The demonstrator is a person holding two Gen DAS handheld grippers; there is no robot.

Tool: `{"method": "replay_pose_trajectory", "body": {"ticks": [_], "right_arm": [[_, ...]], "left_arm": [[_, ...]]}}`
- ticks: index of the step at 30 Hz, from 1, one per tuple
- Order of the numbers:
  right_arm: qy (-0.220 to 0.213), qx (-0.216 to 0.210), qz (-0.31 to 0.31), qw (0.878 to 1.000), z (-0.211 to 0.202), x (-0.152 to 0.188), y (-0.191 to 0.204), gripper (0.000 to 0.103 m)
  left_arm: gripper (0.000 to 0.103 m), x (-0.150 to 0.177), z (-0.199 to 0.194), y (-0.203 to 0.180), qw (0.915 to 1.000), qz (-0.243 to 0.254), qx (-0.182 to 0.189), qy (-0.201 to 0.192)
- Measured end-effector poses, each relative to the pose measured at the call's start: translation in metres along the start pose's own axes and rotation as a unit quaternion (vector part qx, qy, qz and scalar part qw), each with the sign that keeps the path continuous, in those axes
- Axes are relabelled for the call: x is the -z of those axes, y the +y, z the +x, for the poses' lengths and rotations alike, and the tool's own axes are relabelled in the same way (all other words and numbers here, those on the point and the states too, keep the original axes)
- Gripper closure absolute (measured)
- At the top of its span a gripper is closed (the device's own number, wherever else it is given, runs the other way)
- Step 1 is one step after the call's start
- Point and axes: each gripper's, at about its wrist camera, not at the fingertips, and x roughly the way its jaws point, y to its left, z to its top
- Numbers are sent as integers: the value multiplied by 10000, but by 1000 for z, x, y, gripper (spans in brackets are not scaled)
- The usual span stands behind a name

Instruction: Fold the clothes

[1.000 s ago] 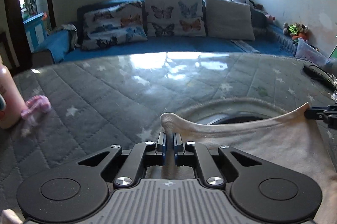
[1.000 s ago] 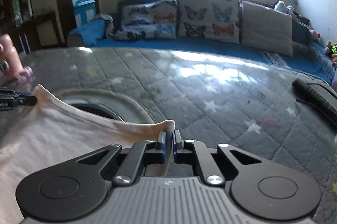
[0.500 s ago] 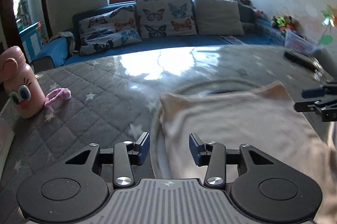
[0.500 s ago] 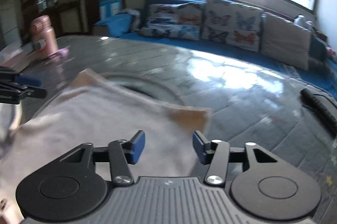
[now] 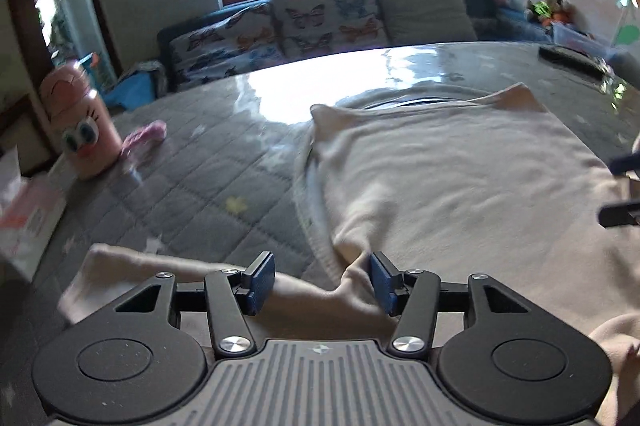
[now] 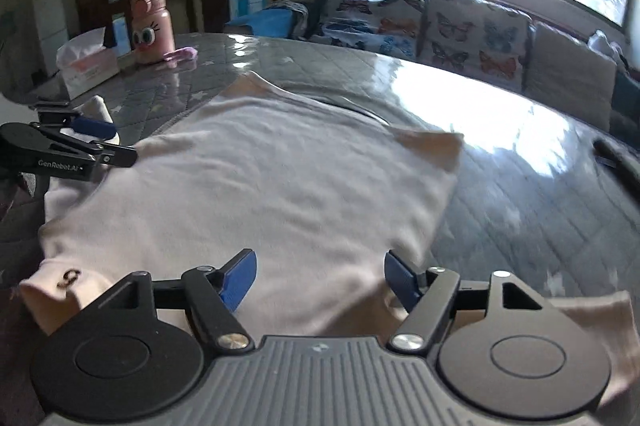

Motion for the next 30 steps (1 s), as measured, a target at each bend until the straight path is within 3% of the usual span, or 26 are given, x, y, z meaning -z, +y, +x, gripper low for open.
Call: {"method": "replay_pose_trajectory", "body": {"ticks": [3,6,9,15,19,24,30], "right_arm": [[27,139,154,9998,-6,8,-6,30],[-253,126,133,9995,-18,10,-4,30],[-394,-115,72,9991,-21,7,2,30],[-135,-308,402,9986,-4,15,-1,31],[-328,-389,549,9972,-22,20,-9,31],[-526,-176,765,9955,-47,30,-24,30],[-566,621,1437,9860,-69,59,-73,31]], "left_arm": [[46,4,-2,4,9998,-177,-33,16],[46,4,-2,0,9998,-181,-52,19],[45,3,-1,-2,9998,-182,-75,37],[41,4,-1,1,9997,-219,-125,65],[39,3,-5,-1,9996,-221,-148,37],[32,-1,-20,-15,9997,-182,-13,-131],[23,-3,-35,-42,9994,24,261,-243]]}}
